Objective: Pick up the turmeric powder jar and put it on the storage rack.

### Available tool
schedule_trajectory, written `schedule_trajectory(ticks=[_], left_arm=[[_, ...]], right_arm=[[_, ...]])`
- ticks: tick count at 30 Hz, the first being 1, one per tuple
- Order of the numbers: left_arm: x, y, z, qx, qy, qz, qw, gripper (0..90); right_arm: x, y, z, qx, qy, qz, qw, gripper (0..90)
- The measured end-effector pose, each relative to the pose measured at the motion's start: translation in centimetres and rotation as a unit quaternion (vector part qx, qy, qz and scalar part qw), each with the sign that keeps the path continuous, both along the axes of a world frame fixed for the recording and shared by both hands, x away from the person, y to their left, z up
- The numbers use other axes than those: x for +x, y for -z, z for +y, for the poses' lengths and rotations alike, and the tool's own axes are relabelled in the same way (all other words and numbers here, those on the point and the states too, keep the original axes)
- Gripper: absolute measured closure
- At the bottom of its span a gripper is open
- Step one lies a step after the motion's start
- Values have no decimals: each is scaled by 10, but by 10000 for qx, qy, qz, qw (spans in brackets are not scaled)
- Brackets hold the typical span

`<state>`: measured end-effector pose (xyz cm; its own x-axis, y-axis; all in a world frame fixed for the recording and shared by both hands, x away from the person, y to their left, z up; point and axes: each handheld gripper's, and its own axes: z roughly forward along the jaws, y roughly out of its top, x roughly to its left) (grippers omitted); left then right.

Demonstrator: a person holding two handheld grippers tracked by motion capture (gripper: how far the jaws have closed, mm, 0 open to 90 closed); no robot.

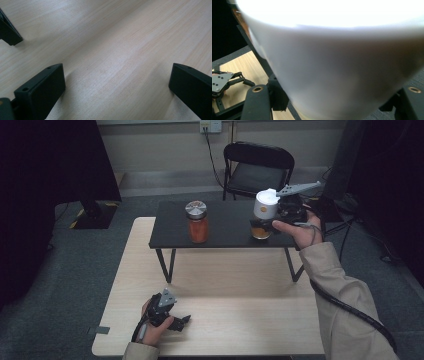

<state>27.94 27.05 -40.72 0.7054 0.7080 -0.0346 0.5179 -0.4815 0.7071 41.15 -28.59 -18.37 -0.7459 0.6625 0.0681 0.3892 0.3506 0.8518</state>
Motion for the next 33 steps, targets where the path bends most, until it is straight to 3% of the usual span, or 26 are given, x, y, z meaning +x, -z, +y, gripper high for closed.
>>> schedule_trajectory(ticks=[17,25,33], left_arm=[[0,0,0,-1,0,-1,10000,0],[0,0,0,-1,0,-2,10000,0],[0,0,0,0,0,-3,10000,0]], right_arm=[[4,5,-7,17,104,44,9999,297],[1,5,-1,-112,75,-84,9999,293],[-1,6,-1,-62,122,-53,9999,265]])
